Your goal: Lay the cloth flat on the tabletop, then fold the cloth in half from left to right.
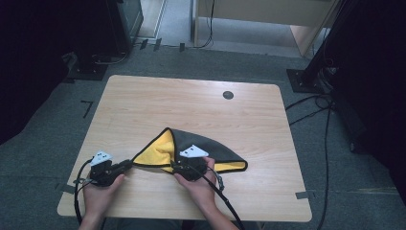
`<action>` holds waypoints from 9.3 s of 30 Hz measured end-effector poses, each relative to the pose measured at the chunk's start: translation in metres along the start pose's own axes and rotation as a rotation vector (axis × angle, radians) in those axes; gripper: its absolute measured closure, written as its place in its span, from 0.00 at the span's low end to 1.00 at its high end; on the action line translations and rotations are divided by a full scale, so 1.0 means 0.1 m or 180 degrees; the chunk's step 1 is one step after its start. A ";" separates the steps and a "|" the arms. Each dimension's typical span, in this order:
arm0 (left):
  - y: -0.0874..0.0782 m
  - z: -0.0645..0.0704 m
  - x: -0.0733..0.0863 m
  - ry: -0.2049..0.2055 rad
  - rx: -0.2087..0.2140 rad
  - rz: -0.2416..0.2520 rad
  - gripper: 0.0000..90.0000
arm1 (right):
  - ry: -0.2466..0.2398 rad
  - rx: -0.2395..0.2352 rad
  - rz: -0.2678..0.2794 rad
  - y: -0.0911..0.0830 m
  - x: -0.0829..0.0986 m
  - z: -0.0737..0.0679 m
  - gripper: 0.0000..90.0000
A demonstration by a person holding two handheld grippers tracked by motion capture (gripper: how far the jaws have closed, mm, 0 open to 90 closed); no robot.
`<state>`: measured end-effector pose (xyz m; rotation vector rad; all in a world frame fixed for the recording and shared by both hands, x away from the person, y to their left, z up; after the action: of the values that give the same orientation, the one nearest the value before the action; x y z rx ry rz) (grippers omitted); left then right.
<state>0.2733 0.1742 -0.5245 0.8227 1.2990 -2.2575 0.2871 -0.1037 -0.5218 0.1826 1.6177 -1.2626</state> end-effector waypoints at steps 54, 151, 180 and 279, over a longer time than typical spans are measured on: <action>0.24 0.33 -0.01 -0.0064 -0.0001 -0.0069 0.53 | 0.0871 -0.0028 -0.0174 -1.06 1.02 1.76 0.55; 0.00 0.32 0.25 0.0637 -0.0299 -0.0129 0.41 | 0.0472 0.0290 0.0213 -1.22 0.27 1.27 0.28; 0.00 0.36 0.27 0.0765 -0.0377 -0.0131 0.41 | 0.0050 -0.0169 0.0231 -0.10 -0.97 0.90 0.49; 0.79 2.44 0.14 0.1448 0.0669 -0.0156 0.97 | 0.0359 -0.0128 0.0174 0.34 -0.66 2.30 0.90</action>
<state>0.2402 -0.0776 -0.4884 1.4615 1.2846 -2.3583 0.4799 -0.2403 -0.4738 0.2754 1.7217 -1.1953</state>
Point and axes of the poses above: each handheld gripper's, and its own axes: y roughly forward along the jaws, x roughly out of its underside, z roughly to its right, the point moved 2 cm from there along y, roughly forward along the jaws, and after that the axes turned 11 degrees about -y, right-handed, at the moved point
